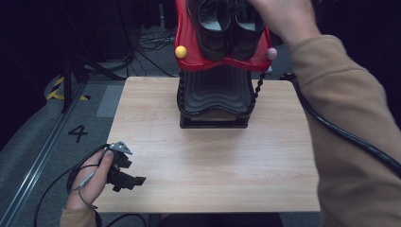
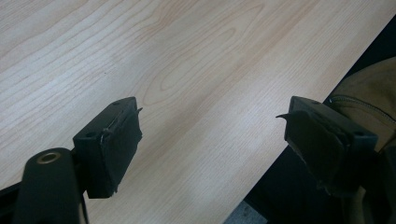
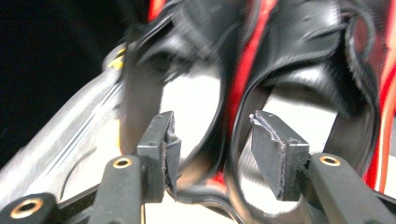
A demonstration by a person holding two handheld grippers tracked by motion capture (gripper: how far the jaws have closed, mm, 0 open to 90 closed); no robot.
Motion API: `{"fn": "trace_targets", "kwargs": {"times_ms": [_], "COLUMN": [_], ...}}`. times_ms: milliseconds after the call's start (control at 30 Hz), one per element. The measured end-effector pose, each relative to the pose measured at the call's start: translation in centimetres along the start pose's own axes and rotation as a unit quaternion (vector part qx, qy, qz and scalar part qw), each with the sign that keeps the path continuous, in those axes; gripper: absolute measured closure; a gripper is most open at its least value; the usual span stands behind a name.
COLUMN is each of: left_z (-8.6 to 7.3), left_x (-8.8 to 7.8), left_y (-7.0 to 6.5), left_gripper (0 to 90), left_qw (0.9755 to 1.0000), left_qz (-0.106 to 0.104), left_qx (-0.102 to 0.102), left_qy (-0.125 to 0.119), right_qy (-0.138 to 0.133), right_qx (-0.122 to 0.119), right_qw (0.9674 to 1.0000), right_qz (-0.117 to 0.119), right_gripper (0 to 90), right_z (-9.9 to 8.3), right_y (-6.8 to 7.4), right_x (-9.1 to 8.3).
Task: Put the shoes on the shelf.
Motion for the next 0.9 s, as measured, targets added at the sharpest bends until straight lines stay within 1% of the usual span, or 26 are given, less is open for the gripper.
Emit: {"fn": "trace_targets", "kwargs": {"times_ms": [67,167,200,233,267,333,367,467,500,567,600,633,667,700,733,800,833,867,900], "left_z": [0.0,0.1,0.1,0.2,0.2,0.2,0.2,0.2,0.2,0.1,0.1,0.1,0.0,0.1,0.1,0.1,0.2,0.2,0.3], "left_x": [0.0,0.0,0.0,0.0,0.0,0.1,0.1,0.0,0.0,0.0,0.0,0.0,0.0,0.0,0.0,0.0,0.0,0.0,0.1], "left_y": [0.0,-0.2,-0.2,-0.3,-0.3,-0.3,-0.4,-0.4,-0.4,-0.4,-0.4,-0.4,-0.4,-0.5,-0.5,-0.5,-0.5,-0.4,-0.5], "left_gripper": [19.1,19.1,19.1,19.1,19.1,19.1,19.1,19.1,19.1,19.1,19.1,19.1,19.1,19.1,19.1,19.1,19.1,19.1,19.2], "left_qw": [1.0000,1.0000,1.0000,1.0000,1.0000,1.0000,1.0000,1.0000,1.0000,0.9999,0.9999,0.9999,0.9999,1.0000,1.0000,1.0000,0.9999,0.9999,0.9999], "left_qz": [0.001,0.003,0.004,0.005,0.005,0.006,0.006,0.007,0.006,0.007,0.007,0.007,0.007,0.006,0.006,0.005,0.007,0.008,0.007], "left_qx": [-0.001,0.000,0.001,-0.001,-0.001,0.002,0.001,0.000,-0.001,-0.002,-0.002,-0.001,0.000,-0.001,0.002,-0.001,-0.003,-0.001,-0.004], "left_qy": [0.001,0.002,0.003,0.003,0.004,0.005,0.007,0.007,0.007,0.008,0.008,0.008,0.008,0.007,0.007,0.007,0.007,0.007,0.008], "right_qy": [0.000,-0.002,-0.002,-0.004,-0.004,0.004,0.001,0.002,0.006,0.016,0.016,0.021,0.025,0.033,0.036,0.043,0.047,0.052,0.054], "right_qx": [-0.016,-0.035,-0.041,-0.042,-0.048,-0.058,-0.064,-0.075,-0.081,-0.103,-0.103,-0.114,-0.122,-0.124,-0.128,-0.134,-0.139,-0.146,-0.150], "right_qw": [0.9998,0.9985,0.9978,0.9976,0.9970,0.9956,0.9952,0.9932,0.9924,0.9896,0.9896,0.9875,0.9855,0.9840,0.9829,0.9805,0.9791,0.9776,0.9770], "right_qz": [0.012,0.043,0.052,0.055,0.061,0.073,0.074,0.089,0.093,0.099,0.099,0.106,0.116,0.124,0.127,0.137,0.141,0.143,0.142], "right_gripper": [47.9,46.6,46.4,46.5,46.5,46.5,46.4,46.1,47.0,48.2,48.2,48.8,49.0,49.1,49.1,48.9,48.9,48.7,48.1], "right_z": [-1.1,-2.9,-3.4,-3.9,-4.4,-5.5,-5.9,-7.4,-8.0,-9.2,-9.2,-10.0,-10.7,-11.5,-11.9,-13.0,-13.5,-14.0,-14.3], "right_y": [-0.3,-0.8,-1.1,-1.3,-1.5,-1.9,-2.1,-2.3,-2.3,-2.4,-2.4,-2.6,-2.8,-3.0,-3.2,-3.6,-3.8,-4.1,-4.3], "right_x": [-1.6,-3.7,-4.3,-4.9,-5.4,-6.2,-6.6,-7.5,-7.8,-8.1,-8.1,-8.2,-8.2,-8.1,-8.0,-7.7,-7.5,-7.2,-7.0]}}
Point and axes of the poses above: each handheld gripper's, and its own axes: x roughly forward along the jaws, z roughly out of its top, y roughly to its left, the point moved 4 cm from there along x, roughly forward along the jaws, and after that the axes turned 6 degrees about x, right-handed, at the moved point
